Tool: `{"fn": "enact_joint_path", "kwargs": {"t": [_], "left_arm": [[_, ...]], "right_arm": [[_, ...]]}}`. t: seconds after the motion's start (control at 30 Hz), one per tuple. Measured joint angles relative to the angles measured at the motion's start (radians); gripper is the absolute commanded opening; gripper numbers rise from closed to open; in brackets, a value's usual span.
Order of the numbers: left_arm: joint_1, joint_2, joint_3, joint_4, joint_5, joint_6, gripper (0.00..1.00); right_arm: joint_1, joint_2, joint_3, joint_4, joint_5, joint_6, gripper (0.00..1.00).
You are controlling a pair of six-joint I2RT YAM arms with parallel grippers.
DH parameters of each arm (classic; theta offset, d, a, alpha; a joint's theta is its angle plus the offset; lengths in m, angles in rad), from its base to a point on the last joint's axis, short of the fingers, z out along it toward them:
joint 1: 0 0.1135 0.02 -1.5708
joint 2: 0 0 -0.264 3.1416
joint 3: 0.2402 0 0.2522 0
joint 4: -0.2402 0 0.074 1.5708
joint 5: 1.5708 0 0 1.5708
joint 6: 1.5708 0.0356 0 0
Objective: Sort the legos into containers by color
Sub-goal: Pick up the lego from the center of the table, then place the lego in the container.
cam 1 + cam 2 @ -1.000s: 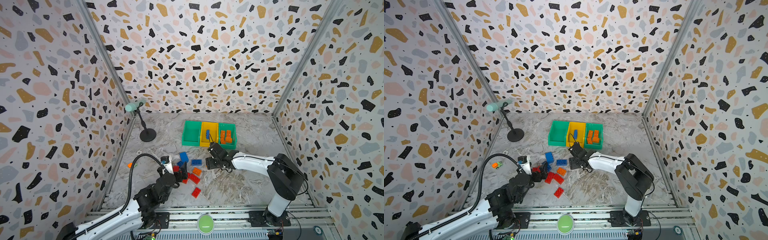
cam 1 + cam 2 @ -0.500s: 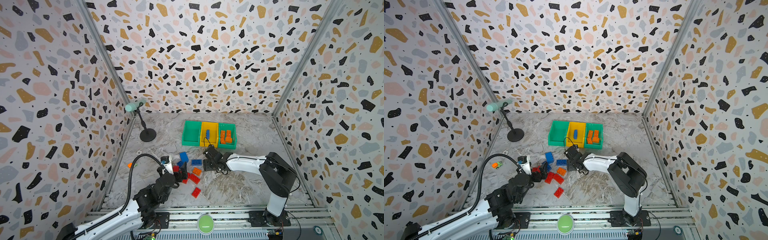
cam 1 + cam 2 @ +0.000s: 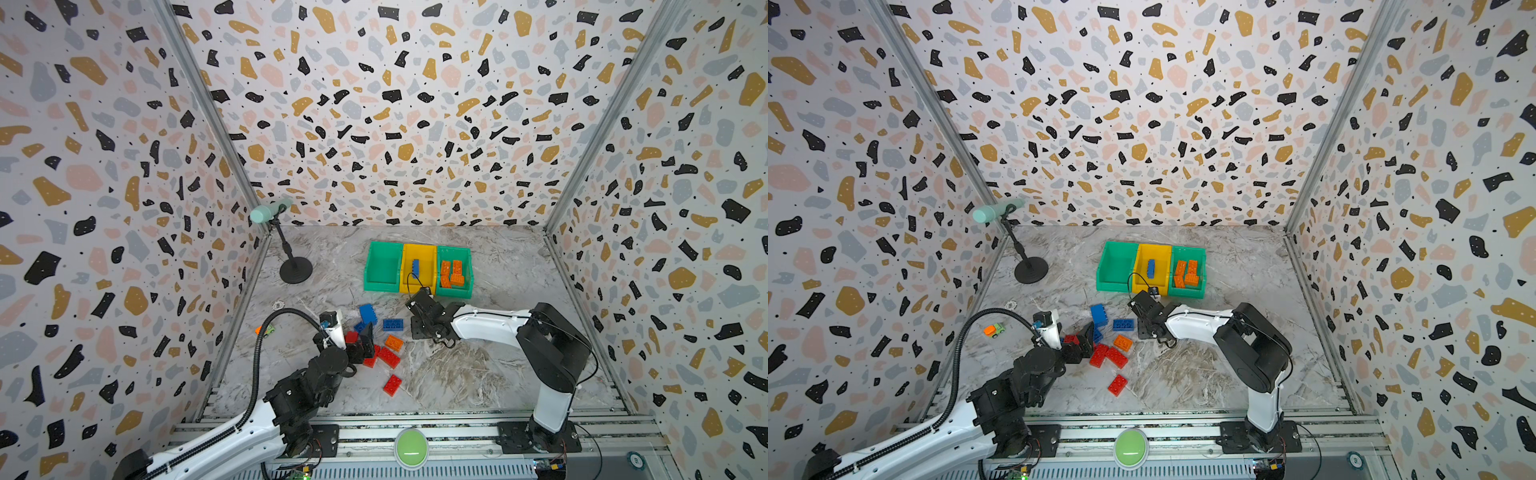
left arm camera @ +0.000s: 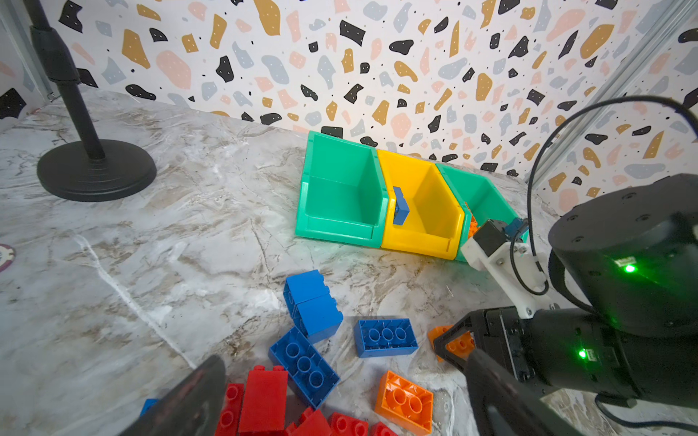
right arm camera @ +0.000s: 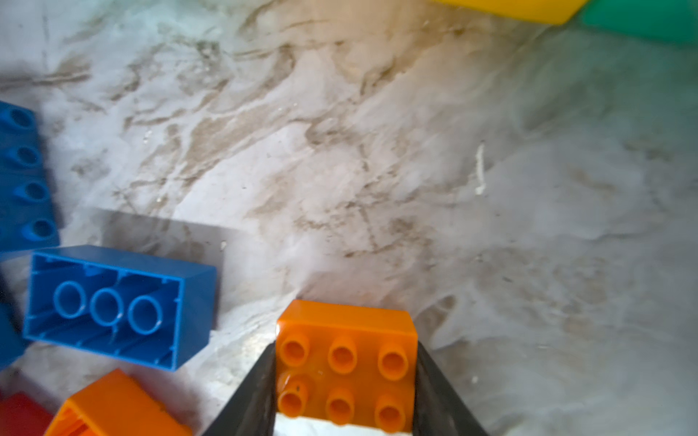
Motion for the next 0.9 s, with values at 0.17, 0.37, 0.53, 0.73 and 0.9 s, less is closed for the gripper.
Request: {"fn": "enact_joint_path", "kwargs": {"t": [0.17, 0.37, 0.53, 0.73, 0.9], "left_arm": [[0.000, 0.117, 0.014, 0.069, 0.072, 0.017, 1.00], [0.000, 0.327, 0.122, 0.174, 0.170, 0.035, 1.00], [0.000, 0.443, 0.219, 0.248, 0.225, 0.051, 1.00], [0.000, 0.467, 0.228, 0.264, 0.237, 0.051, 1.00], [0.000, 0.447, 0.227, 0.248, 0.227, 0.050, 1.00]], "right_arm": [[-0.083, -0.079, 0.031, -0.043, 0.018, -0.067, 0.46], [-0.251, -0.122, 0.130, -0.028, 0.017, -0.159, 0.46], [-0.358, -0.061, 0.212, -0.014, -0.006, -0.213, 0.47], [-0.418, 0.077, 0.312, -0.002, -0.048, -0.253, 0.62], [-0.443, 0.145, 0.369, -0.007, -0.064, -0.280, 0.66]]}}
